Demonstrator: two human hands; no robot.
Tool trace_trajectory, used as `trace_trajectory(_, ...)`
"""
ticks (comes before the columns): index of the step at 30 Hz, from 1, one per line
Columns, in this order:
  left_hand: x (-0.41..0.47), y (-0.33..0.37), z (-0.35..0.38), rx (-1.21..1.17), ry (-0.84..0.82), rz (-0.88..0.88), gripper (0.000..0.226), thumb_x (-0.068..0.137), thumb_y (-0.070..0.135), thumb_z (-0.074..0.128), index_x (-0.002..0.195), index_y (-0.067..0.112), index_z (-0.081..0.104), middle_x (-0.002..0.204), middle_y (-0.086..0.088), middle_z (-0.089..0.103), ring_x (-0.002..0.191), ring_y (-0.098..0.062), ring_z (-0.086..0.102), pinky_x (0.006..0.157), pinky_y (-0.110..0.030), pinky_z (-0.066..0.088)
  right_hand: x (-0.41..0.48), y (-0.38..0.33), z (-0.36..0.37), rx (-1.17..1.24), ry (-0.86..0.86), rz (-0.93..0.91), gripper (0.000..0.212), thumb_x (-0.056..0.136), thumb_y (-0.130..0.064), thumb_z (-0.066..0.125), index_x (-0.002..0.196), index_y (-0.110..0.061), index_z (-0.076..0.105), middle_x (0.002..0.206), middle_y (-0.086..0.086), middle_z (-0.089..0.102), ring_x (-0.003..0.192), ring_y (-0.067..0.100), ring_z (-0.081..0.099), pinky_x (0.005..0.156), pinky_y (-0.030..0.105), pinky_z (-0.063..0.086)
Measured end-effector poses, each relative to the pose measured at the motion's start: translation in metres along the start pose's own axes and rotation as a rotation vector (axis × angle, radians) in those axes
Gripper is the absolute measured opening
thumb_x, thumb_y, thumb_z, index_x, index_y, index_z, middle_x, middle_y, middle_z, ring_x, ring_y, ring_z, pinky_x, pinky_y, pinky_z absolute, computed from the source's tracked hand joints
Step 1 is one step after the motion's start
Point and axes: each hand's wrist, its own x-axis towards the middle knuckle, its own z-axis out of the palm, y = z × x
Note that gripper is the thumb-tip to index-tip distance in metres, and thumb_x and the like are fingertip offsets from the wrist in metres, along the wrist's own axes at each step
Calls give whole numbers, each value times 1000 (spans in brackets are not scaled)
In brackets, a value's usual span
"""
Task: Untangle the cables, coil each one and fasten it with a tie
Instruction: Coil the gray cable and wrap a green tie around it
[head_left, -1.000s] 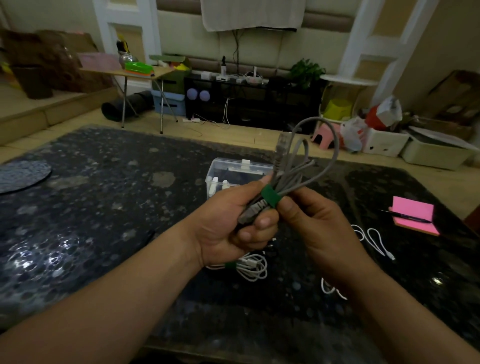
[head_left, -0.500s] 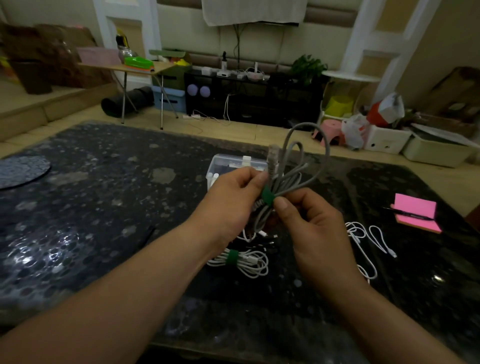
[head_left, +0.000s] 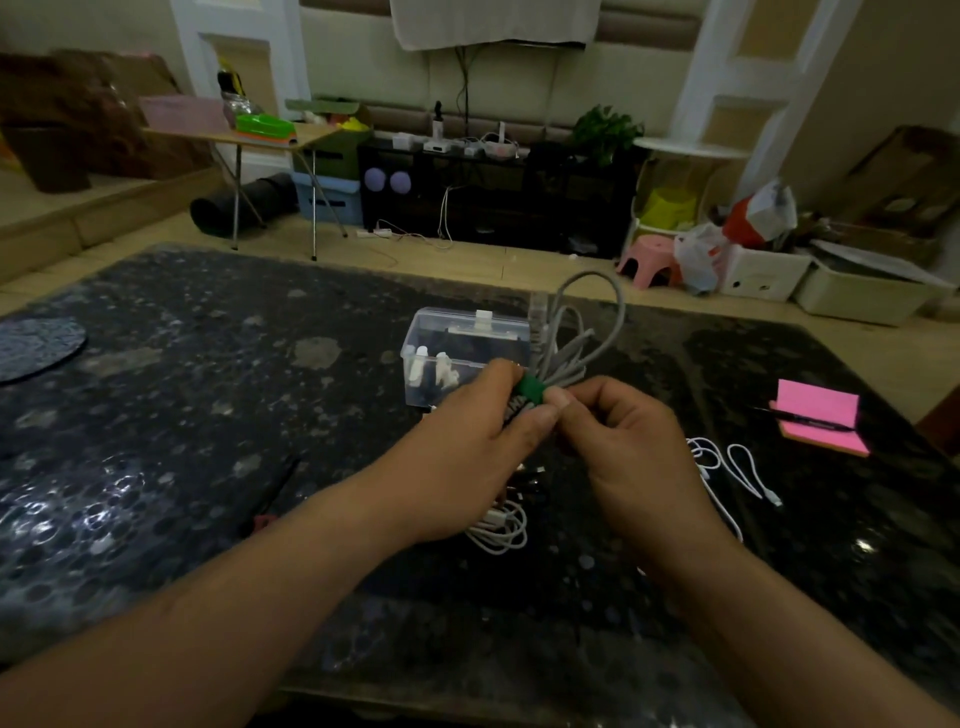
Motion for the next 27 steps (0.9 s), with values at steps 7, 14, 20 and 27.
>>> trace_trajectory(7,-3,4,1,-383,111,-132,25,112,30,46,103,8,56,76,-10,54,57,-21,51,48,-34,45,0,-2,3,77,-86,-12,16,104,-17,64,92,-12,73,78,-7,73,74,1,65,71,17,51)
trace_trajectory(14,-1,8,0,-762,-4,-193,25,113,24,38,101,8,53,78,-6,51,54,-14,41,45,-27,37,4,0,6,108,-28,44,24,94,-34,75,86,-13,67,93,22,73,92,41,70,90,57,59)
trace_trajectory(20,-4,6,0,-788,-119,-216,40,113,34,36,105,5,63,85,-16,64,58,-21,54,51,-34,52,11,10,1,213,-68,83,33,86,-49,82,88,-19,67,78,20,64,76,25,64,78,46,53)
trace_trajectory(27,-7,7,-2,-1055,-324,-335,39,110,46,35,122,15,55,74,-10,58,53,-18,48,54,-34,56,4,2,5,531,-355,284,56,96,-46,61,129,-1,69,100,23,73,76,28,72,65,37,59)
